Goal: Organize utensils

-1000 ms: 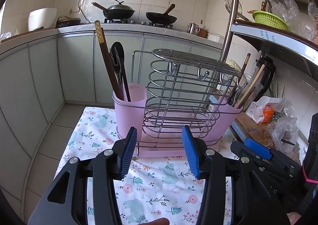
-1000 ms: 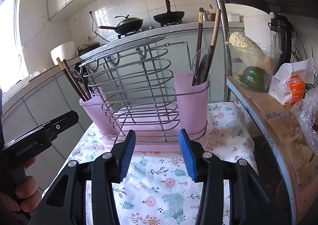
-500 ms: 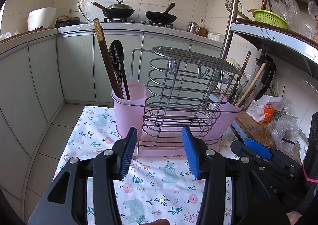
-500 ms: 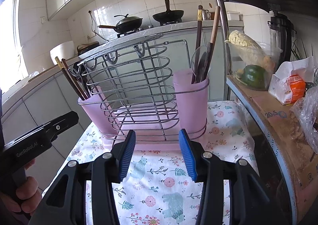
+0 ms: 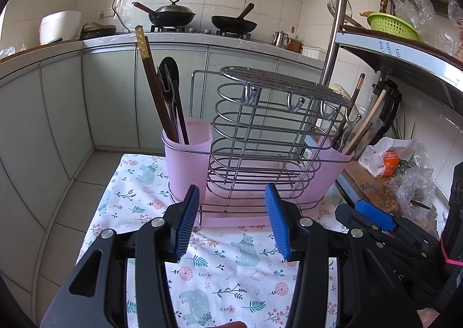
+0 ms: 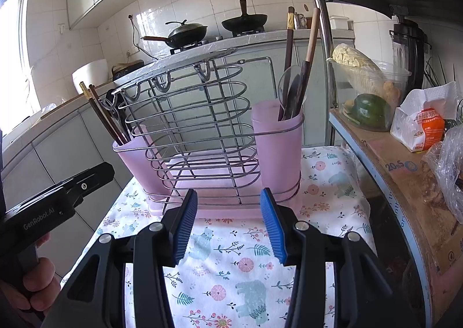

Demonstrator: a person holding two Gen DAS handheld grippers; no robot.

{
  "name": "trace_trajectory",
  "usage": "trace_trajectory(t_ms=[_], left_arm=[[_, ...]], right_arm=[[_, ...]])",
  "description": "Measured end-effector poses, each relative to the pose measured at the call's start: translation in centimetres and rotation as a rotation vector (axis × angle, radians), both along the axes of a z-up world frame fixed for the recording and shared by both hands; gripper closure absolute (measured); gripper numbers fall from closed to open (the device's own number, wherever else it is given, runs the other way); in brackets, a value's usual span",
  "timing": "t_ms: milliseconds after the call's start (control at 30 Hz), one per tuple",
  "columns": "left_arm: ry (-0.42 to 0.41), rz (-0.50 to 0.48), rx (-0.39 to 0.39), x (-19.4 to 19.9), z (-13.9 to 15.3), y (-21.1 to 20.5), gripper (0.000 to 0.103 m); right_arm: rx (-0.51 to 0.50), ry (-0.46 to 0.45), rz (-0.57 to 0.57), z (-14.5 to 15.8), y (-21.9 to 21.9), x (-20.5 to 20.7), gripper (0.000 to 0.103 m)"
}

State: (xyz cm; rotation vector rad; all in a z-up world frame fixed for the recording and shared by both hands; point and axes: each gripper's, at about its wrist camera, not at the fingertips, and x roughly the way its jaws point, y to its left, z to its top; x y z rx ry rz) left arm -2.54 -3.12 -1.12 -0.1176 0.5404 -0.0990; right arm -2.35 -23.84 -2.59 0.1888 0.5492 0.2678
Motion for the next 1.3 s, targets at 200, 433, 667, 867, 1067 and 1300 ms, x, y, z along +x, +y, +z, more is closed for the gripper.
trace_trajectory(t_ms=[200, 433, 667, 867, 1067, 1300], left_arm=[[0.000, 0.000, 0.000, 0.01, -0.01, -0.02, 0.056], [0.000, -0.001, -0.001, 0.02, -0.04, -0.01, 0.056], [0.003, -0.004, -0.003, 0.06, -0.22, 0.00, 0.056], [0.005, -0.005, -0.003, 0.08, -0.40, 0.00, 0.056], [0.008, -0.004, -0.002, 0.11, -0.50, 0.00, 0.056], [0.013, -0.003, -0.001, 0.22, -0.71, 0.02, 0.055]], right_arm=[[0.001, 0.001, 0.000, 0.00, 0.00, 0.01, 0.058], [0.001, 0.002, -0.001, -0.15, -0.06, 0.03, 0.058], [-0.001, 0.005, -0.001, -0.46, -0.23, -0.05, 0.058], [-0.001, 0.008, -0.002, -0.51, -0.25, -0.04, 0.058], [-0.002, 0.010, -0.002, -0.65, -0.27, 0.02, 0.058], [-0.009, 0.017, -0.002, -0.84, -0.35, 0.17, 0.058]])
